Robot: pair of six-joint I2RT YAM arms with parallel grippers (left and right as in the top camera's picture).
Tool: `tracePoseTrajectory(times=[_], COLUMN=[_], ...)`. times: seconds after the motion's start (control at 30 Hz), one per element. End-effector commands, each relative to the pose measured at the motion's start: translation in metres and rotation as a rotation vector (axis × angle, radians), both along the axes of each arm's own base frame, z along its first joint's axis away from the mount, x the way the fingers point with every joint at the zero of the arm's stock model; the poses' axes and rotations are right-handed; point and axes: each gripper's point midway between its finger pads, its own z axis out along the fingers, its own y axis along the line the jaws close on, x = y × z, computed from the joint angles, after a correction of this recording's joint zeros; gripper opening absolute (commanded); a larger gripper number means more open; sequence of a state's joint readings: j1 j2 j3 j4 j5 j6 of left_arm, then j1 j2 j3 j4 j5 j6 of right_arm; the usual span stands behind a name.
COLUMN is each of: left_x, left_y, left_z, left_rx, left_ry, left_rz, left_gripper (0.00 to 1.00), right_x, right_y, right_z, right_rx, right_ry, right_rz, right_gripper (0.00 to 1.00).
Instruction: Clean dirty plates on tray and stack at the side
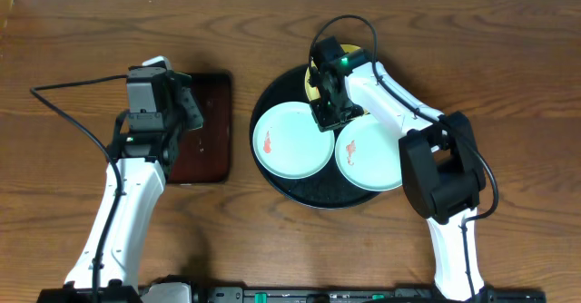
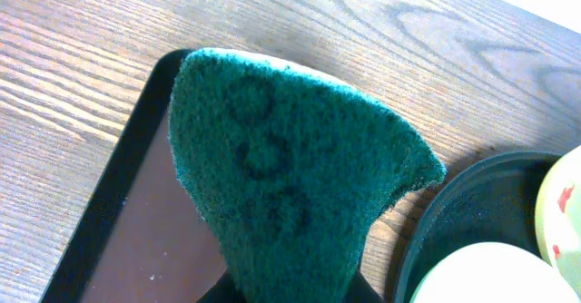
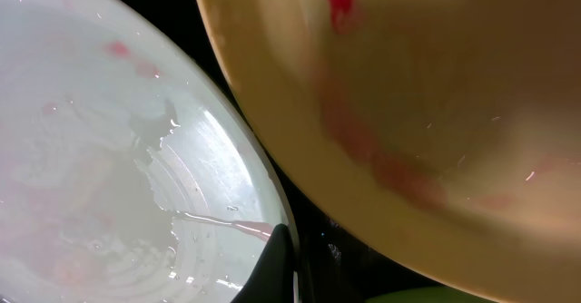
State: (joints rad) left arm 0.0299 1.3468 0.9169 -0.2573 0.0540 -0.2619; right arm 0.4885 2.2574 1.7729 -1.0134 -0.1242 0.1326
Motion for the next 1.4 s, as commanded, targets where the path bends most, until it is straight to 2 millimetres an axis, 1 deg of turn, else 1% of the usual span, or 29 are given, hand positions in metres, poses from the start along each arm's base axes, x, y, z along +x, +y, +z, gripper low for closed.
tracePoseTrajectory(times=[0.0, 0.87, 1.13, 1.37], left_x=[0.0010, 0.0004, 0.0004, 0.0004], left_y=[0.0005, 0.0005, 0.0005, 0.0005], left_z=[0.0126, 0.0117, 0.0117, 0.0117], left_rx=[-0.005, -0.005, -0.005, -0.005], left_ry=[-0.033, -0.029, -0.029, -0.029], left_rz=[0.000, 0.001, 0.001, 0.001], left_gripper=[0.07, 0.07, 0.07, 0.08], right_x=[0.0001, -0.0018, -0.0004, -0.0004], right_y=[0.0181, 0.0206, 0.0213, 0.0213], right_z=[0.0132, 0.0141, 0.0214, 0.0214], right_rx=[0.062, 0.078, 0.085, 0.085], right_ry=[-0.011, -0.001, -0.017, -0.017], right_rz=[0.020, 0.022, 0.023, 0.023], right_gripper=[0.01, 0.01, 0.01, 0.01])
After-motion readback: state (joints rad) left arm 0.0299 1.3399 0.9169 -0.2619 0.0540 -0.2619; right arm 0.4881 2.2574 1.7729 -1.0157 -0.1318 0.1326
